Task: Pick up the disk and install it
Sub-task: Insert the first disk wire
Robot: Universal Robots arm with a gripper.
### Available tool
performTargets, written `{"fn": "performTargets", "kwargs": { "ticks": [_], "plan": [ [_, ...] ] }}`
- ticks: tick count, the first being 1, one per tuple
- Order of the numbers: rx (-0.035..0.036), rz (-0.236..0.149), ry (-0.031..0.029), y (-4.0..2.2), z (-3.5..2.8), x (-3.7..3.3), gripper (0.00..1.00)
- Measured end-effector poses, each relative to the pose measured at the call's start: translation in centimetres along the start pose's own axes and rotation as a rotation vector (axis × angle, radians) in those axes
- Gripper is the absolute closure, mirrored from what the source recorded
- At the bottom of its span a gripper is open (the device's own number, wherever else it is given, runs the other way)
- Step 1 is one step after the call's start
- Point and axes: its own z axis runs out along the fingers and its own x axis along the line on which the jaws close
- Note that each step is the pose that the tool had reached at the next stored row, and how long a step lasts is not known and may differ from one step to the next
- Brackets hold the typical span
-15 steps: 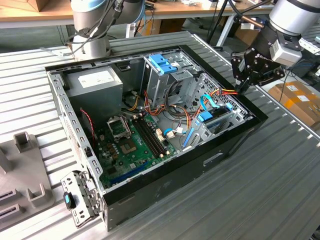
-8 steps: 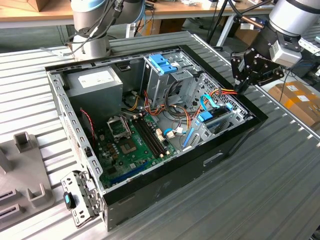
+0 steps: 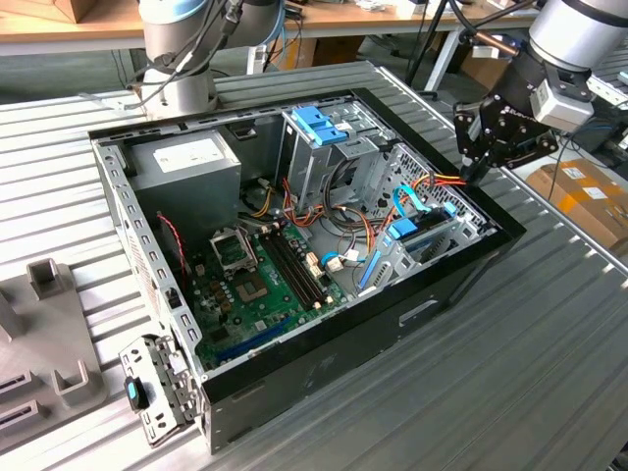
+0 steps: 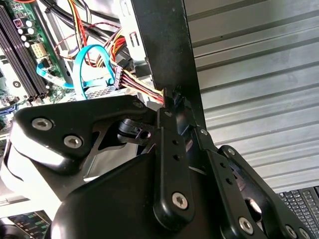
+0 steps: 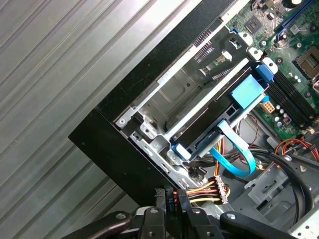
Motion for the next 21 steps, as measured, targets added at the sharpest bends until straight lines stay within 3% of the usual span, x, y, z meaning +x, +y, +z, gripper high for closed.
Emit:
{"fn": "performTargets", "kwargs": {
  "ticks": [13, 14, 21],
  "plan": [
    [-0.0007, -0.005, 0.0003, 0.01, 0.04, 0.00, 0.76],
    [-0.0008, -0.005, 0.0003, 0.01, 0.04, 0.00, 0.84],
    [-0.0008, -0.006, 0.0002, 0.01, 0.04, 0.00, 0.84]
  ]
}}
